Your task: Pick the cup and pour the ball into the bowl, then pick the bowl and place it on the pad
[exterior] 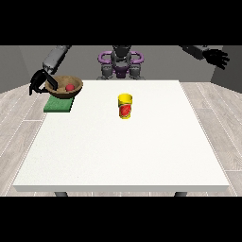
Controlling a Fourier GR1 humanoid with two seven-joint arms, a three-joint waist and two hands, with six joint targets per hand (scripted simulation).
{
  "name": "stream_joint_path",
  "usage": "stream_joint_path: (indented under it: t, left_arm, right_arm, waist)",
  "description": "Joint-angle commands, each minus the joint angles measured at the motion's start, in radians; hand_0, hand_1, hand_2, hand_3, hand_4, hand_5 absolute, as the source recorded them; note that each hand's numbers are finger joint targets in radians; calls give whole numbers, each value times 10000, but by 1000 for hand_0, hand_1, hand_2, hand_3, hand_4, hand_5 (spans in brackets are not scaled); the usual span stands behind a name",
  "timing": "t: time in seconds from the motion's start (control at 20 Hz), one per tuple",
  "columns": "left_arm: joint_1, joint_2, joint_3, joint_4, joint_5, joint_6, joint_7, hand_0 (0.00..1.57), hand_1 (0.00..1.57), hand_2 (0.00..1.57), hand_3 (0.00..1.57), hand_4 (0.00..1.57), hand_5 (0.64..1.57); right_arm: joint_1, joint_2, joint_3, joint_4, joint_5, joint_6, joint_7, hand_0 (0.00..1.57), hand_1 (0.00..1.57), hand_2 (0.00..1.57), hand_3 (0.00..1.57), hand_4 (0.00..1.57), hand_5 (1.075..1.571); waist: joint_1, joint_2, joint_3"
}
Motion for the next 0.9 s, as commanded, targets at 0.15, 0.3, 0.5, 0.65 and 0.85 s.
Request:
stream_joint_path:
  t: [0.15,0.3,0.5,0.65,0.85]
  left_arm:
    - [181,593,287,376,377,-1017,-361,0,0,0,0,1187,1557]
    - [-42,1168,777,655,685,-1073,-184,0,0,0,0,1186,1557]
    - [-159,1616,915,938,768,-1544,-524,0,0,0,0,1174,1548]
    - [99,799,527,385,506,-1054,-826,0,0,0,0,1180,1551]
    - [-47,201,-288,-644,370,-478,669,0,0,0,0,1078,1567]
  right_arm:
    - [-366,-185,-279,677,29,-399,-89,1571,1571,1571,0,685,1567]
    - [40,-902,-654,901,81,-708,-323,1549,1549,1571,1036,0,1560]
    - [-497,-840,-775,1263,-325,-38,-90,614,614,681,1057,0,1520]
    - [-991,-1028,-980,1662,-524,157,-66,0,0,425,649,0,1460]
    - [-981,-1082,-614,1895,-238,490,107,0,0,0,119,0,1369]
  waist:
    - [420,183,3]
    - [134,560,6]
    - [251,788,2]
    - [482,964,5]
    - [222,-75,16]
